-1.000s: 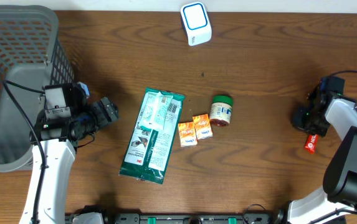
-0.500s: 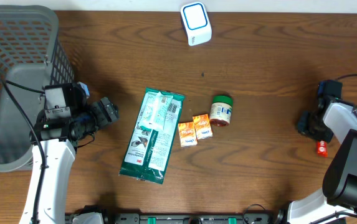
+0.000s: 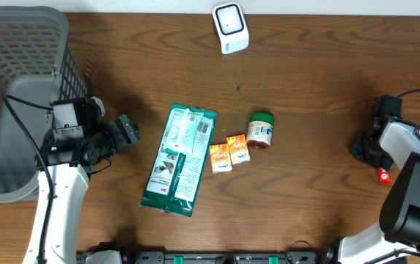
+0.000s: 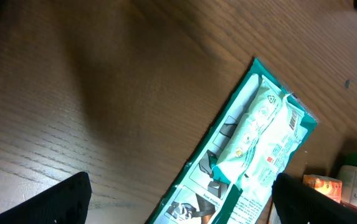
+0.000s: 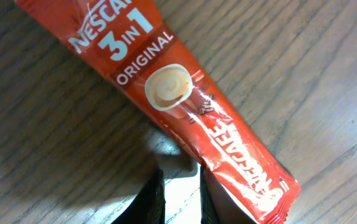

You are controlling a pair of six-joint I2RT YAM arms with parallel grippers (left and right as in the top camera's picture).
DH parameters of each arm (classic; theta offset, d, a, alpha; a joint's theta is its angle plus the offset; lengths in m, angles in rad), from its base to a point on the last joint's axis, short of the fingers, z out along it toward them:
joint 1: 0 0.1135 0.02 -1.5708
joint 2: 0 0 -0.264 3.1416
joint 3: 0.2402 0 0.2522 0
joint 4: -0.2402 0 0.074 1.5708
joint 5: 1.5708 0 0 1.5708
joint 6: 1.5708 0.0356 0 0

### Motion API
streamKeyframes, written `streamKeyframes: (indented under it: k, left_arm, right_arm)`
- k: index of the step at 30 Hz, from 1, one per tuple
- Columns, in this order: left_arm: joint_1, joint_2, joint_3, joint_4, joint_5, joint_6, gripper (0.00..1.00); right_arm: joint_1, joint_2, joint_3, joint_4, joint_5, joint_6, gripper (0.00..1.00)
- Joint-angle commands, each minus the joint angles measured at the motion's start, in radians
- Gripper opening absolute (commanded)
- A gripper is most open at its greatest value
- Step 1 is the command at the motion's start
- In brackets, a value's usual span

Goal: Scan the item barcode
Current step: 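Move the right gripper left toward the green-lidded jar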

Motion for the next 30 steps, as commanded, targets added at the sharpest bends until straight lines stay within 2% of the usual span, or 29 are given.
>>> streamKeyframes:
  k: [1, 3, 8, 13, 15, 16, 17, 18, 20, 21, 23, 25, 30]
  left_arm:
    - [0.009, 0.005, 0.006, -0.002, -0.014, -0.013, 0.93]
    - [0.009, 0.005, 0.006, -0.002, -0.014, -0.013, 0.93]
    - [0.009, 0.005, 0.006, -0.002, -0.013, -0.013, 0.93]
    - [0.009, 0.005, 0.006, -0.002, -0.013, -0.013, 0.93]
    - [0.009, 0.005, 0.006, -0.002, -0.014, -0.013, 0.93]
    - [0.009, 0.005, 0.006, -0.002, -0.014, -0.013, 0.93]
    - [0.009, 0.005, 0.006, -0.002, -0.014, -0.013, 0.93]
    - [0.009, 0.005, 0.006, -0.002, -0.014, -0.013, 0.93]
    - [0.009, 0.005, 0.006, -0.002, -0.014, -0.013, 0.93]
    - [0.009, 0.005, 0.006, -0.002, -0.013, -0.013, 0.93]
    - [0.009, 0.005, 0.006, -0.002, -0.014, -0.013, 0.93]
    - [0.009, 0.005, 0.006, -0.002, -0.014, -0.013, 0.93]
    - [0.009, 0.005, 0.006, -0.002, -0.014, -0.013, 0.93]
  right_arm:
    - [-0.009, 0.089, -0.065, 0.008, -0.121, -0.02, 0.13]
    - [-0.009, 0.089, -0.059, 0.007, -0.205, -0.021, 0.09]
    - [0.018, 0.088, -0.032, 0.008, -0.483, -0.153, 0.11]
    - [0.064, 0.088, -0.031, 0.021, -0.678, -0.182, 0.28]
    - [0.074, 0.088, -0.031, 0.046, -0.797, -0.181, 0.4]
    - [0.077, 0.089, -0.031, 0.055, -0.869, -0.181, 0.75]
    - [0.079, 0.089, -0.031, 0.062, -0.927, -0.181, 0.92]
    - [0.082, 0.089, -0.031, 0.064, -0.972, -0.181, 0.91]
    - [0.09, 0.085, -0.024, 0.04, -0.991, -0.103, 0.67]
    - [0.095, 0.079, -0.011, 0.016, -0.983, -0.065, 0.63]
    - [0.111, 0.057, 0.04, -0.043, -0.979, -0.061, 0.65]
    - [0.145, 0.013, 0.154, -0.181, -0.947, -0.053, 0.67]
    - [0.257, -0.04, 0.382, -0.426, -0.722, -0.009, 0.76]
